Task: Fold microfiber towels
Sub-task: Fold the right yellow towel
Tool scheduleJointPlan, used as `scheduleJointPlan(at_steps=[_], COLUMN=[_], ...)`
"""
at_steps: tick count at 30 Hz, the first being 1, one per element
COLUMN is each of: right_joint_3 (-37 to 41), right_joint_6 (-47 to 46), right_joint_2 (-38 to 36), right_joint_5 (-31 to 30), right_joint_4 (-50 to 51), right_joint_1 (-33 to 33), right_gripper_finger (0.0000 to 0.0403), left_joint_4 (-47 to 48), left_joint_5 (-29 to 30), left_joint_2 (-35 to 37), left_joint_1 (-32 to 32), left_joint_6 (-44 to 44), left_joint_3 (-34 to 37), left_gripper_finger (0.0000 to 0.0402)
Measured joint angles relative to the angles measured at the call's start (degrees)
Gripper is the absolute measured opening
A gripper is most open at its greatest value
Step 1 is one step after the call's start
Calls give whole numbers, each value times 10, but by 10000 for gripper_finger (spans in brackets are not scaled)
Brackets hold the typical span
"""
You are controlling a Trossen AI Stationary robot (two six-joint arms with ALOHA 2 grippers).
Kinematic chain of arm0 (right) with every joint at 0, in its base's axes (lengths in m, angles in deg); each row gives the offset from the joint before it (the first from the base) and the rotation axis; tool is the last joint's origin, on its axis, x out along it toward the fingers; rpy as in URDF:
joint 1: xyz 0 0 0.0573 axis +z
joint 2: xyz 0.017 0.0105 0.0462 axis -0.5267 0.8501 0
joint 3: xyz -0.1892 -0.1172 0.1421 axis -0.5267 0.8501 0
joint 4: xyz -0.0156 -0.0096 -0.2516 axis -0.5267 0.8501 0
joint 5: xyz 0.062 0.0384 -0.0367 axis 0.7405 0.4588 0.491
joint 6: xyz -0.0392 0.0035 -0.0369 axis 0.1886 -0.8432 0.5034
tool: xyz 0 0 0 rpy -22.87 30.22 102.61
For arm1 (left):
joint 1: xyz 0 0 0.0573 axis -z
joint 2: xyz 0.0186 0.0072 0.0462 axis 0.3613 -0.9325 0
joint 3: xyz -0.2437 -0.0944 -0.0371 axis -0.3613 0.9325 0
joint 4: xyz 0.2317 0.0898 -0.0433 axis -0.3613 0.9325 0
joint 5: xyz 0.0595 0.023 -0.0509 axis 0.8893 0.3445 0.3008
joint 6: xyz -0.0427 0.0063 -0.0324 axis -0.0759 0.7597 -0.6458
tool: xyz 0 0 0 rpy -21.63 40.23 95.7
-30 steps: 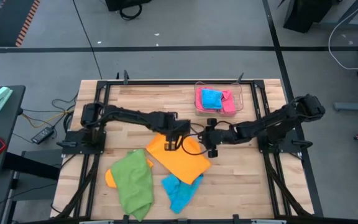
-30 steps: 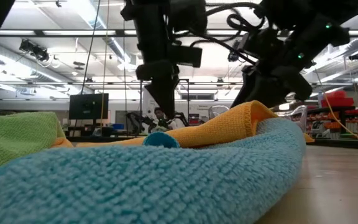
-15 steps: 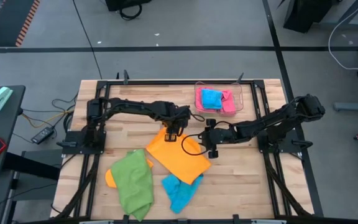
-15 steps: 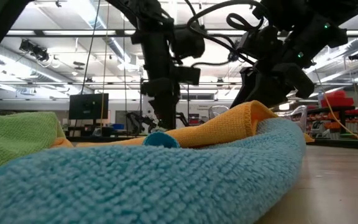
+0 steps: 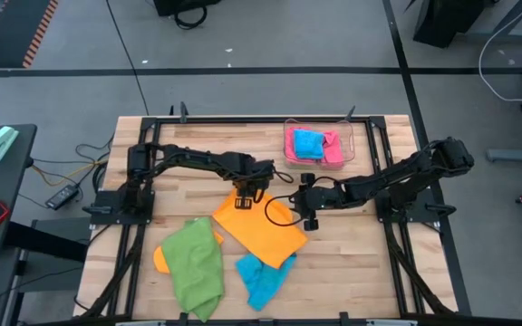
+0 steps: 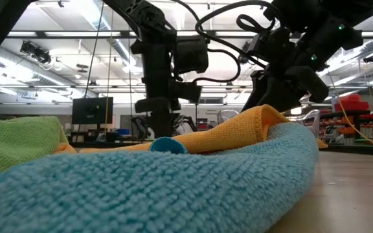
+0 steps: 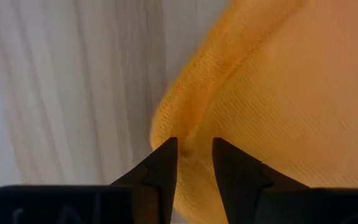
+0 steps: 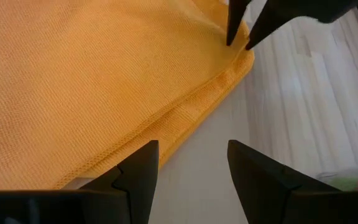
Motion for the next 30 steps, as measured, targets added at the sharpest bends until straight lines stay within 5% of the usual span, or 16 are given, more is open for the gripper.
scheduleJointPlan(at_steps=[16, 30], right_joint_3=[0, 0], right_joint_6=[0, 0], right_joint_2=[0, 0], right_joint_5=[0, 0], right_joint_4=[-1, 1], right_joint_1=[0, 0], right_gripper_finger=[201, 201], left_joint_4=[-6, 129], left_joint_5=[33, 26], left_joint_2=[0, 55], left_joint_1=[10, 18], left_joint_6=[0, -93], left_joint_3=[0, -25], left_gripper_finger=[13, 17])
